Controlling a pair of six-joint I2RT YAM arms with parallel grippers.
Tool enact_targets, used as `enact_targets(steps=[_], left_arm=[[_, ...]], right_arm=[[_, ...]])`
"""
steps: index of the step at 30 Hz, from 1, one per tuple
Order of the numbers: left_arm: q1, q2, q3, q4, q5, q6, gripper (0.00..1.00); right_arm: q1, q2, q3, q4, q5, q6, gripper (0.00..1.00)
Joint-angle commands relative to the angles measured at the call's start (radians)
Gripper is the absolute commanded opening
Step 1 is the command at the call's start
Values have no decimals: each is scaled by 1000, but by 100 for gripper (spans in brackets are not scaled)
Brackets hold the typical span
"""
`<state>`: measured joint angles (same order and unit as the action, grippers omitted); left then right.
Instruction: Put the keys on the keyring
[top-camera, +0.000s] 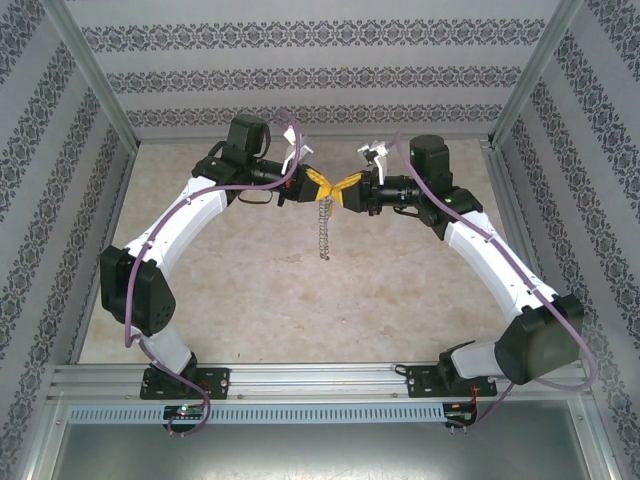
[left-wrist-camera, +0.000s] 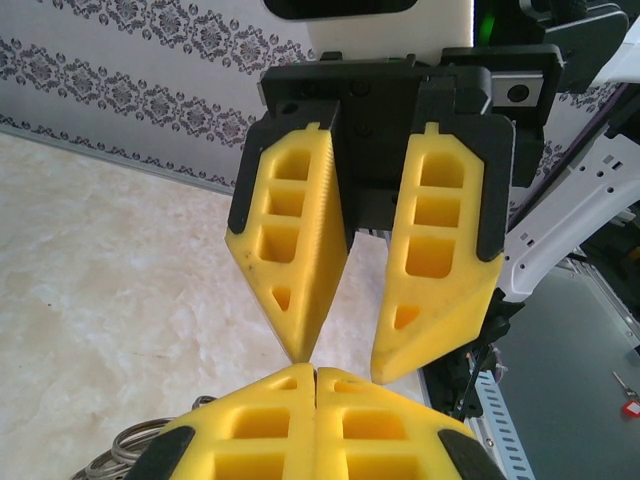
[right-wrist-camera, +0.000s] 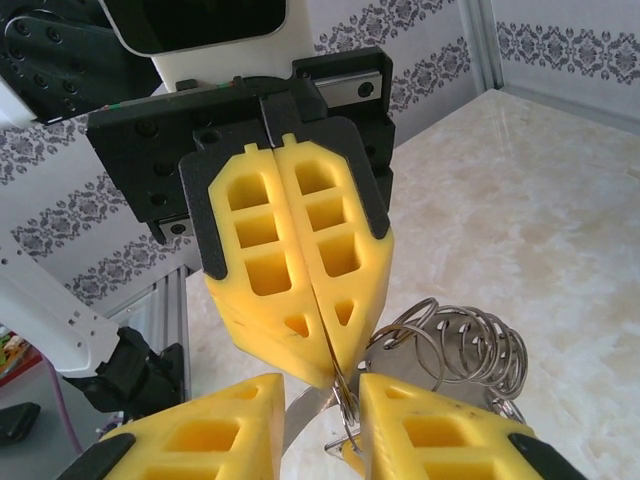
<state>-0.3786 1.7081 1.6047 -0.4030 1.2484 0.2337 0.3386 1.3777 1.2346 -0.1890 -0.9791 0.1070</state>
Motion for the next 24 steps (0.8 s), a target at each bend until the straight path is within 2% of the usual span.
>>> enact_targets(steps=[1, 24], left_arm=[[-6, -45, -2, 53, 27, -13, 0], [-5, -39, 0, 46, 43, -10, 0]], right_arm=[[10, 9, -9, 18, -42, -2, 26], [3, 34, -2, 54, -23, 10, 22]])
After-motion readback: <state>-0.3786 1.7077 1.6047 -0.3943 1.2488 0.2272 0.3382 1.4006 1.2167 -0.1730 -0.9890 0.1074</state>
